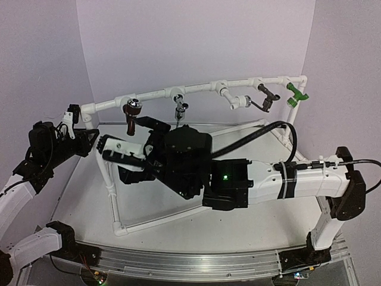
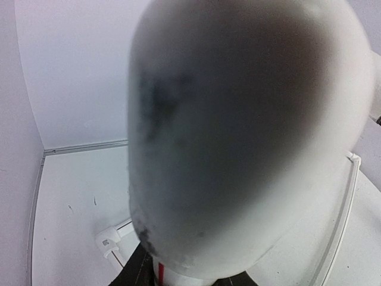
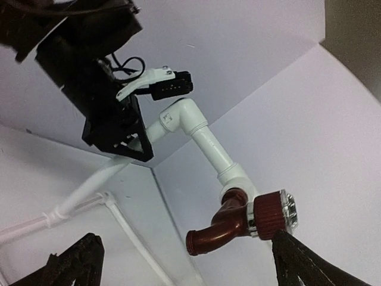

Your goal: Install the water faucets

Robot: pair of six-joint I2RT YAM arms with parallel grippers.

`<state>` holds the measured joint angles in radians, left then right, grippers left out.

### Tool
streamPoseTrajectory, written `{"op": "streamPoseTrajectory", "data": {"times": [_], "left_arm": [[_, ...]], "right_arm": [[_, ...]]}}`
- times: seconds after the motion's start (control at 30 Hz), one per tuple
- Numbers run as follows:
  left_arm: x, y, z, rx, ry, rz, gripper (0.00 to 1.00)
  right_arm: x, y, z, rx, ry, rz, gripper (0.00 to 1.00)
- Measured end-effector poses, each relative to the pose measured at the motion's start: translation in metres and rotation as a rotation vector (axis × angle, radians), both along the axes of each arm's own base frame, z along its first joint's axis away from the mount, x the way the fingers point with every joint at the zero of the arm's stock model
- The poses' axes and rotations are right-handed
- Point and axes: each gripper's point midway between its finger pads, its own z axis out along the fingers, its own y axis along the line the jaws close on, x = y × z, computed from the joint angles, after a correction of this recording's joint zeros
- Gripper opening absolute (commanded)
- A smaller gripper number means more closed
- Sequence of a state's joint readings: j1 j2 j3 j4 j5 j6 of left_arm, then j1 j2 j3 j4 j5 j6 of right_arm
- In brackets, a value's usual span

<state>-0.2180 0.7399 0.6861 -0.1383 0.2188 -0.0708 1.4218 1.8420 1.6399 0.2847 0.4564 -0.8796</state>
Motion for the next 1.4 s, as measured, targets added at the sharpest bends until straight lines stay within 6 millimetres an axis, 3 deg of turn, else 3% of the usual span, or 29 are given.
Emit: {"op": "streamPoseTrajectory", "data": {"times": [0.13, 0.33, 0.47, 0.6, 0.83, 1.13, 1.23, 1.4], "left_arm": [[0.0, 0.0, 0.0, 0.0, 0.0, -0.002, 0.02], [0.0, -0.001, 0.0, -0.001, 0.0, -0.004, 0.02], [-0.001, -0.001, 0.0, -0.001, -0.001, -0.004, 0.02], [0.0, -0.001, 0.0, -0.001, 0.0, -0.004, 0.02], [0.0, -0.001, 0.0, -0.001, 0.0, -0.005, 0.02], [-0.001, -0.002, 0.0, 0.0, -0.001, -0.011, 0.02], [-0.001, -0.001, 0.0, 0.0, -0.001, -0.01, 0.02], [0.001, 0.001, 0.0, -0.004, 0.003, 0.003, 0.02]], "right_arm": [[0.005, -0.002, -0.004, -0.285, -0.316, -0.037, 0.98], [0.039, 0.005, -0.024, -0.646, -0.652, -0.098, 0.98], [0.066, 0.005, -0.03, -0.749, -0.734, -0.122, 0.96], [0.076, 0.013, -0.023, -0.755, -0.79, -0.116, 0.94], [0.095, 0.023, -0.005, -0.719, -0.814, -0.174, 0.7], [0.114, 0.011, 0.002, -0.657, -0.722, -0.242, 0.11], [0.114, 0.013, -0.002, -0.554, -0.611, -0.26, 0.01], [0.118, 0.02, -0.01, -0.268, -0.334, -0.295, 0.0]]}}
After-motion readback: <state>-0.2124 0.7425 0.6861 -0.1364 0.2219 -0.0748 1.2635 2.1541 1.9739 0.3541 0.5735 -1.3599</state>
